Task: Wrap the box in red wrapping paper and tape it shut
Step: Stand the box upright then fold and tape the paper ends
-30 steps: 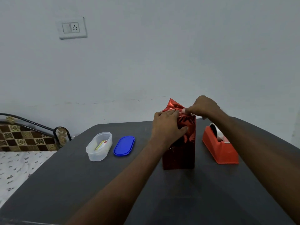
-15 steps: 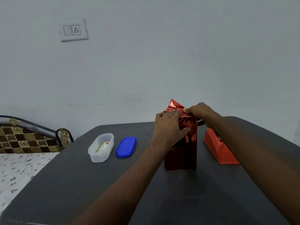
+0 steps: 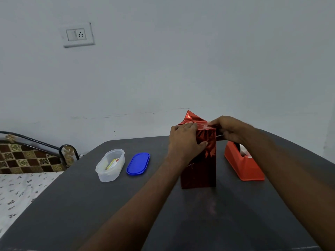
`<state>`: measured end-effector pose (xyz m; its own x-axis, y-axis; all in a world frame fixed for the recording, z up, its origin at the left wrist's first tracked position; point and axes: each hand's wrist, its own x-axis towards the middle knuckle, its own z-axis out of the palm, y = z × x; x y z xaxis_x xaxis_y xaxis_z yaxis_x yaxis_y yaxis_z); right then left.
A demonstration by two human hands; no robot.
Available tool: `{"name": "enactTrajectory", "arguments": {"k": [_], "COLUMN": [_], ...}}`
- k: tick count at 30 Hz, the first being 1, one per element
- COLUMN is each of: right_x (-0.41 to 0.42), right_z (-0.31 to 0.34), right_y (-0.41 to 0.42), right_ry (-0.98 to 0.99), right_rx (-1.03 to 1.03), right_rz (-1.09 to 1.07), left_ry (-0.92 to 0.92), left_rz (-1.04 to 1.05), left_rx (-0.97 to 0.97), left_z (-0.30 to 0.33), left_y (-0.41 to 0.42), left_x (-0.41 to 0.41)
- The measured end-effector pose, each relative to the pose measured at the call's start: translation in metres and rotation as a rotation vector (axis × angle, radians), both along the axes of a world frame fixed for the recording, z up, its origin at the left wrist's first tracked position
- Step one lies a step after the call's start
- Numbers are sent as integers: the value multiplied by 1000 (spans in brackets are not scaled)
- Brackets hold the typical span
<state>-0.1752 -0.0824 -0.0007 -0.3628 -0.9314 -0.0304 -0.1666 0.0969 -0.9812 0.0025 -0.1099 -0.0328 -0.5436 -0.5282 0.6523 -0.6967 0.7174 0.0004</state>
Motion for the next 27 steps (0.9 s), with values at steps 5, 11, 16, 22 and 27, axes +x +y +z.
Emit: {"name": "enactTrajectory", "arguments": {"k": [5, 11, 16, 22, 27], "right_x": [0, -19, -53, -56, -61], "right_z": [-7, -43, -60, -74, -83], "right_y": [-2, 8, 20, 52, 59], "right_ry": [-79, -52, 338, 984, 939], "right_rx": [-63, -83, -38, 262, 291], "right_rz": [15, -131, -448, -627, -628], "left_ry": [2, 0, -16, -18, -36], "left_rz": [5, 11, 22, 26, 29], "left_rx": [-4, -10, -8, -22, -23], "left_z": [0, -1, -1, -2, -3], "left_y": [0, -1, -1, -3, -4], "left_x": [0, 1, 0, 2, 1]}}
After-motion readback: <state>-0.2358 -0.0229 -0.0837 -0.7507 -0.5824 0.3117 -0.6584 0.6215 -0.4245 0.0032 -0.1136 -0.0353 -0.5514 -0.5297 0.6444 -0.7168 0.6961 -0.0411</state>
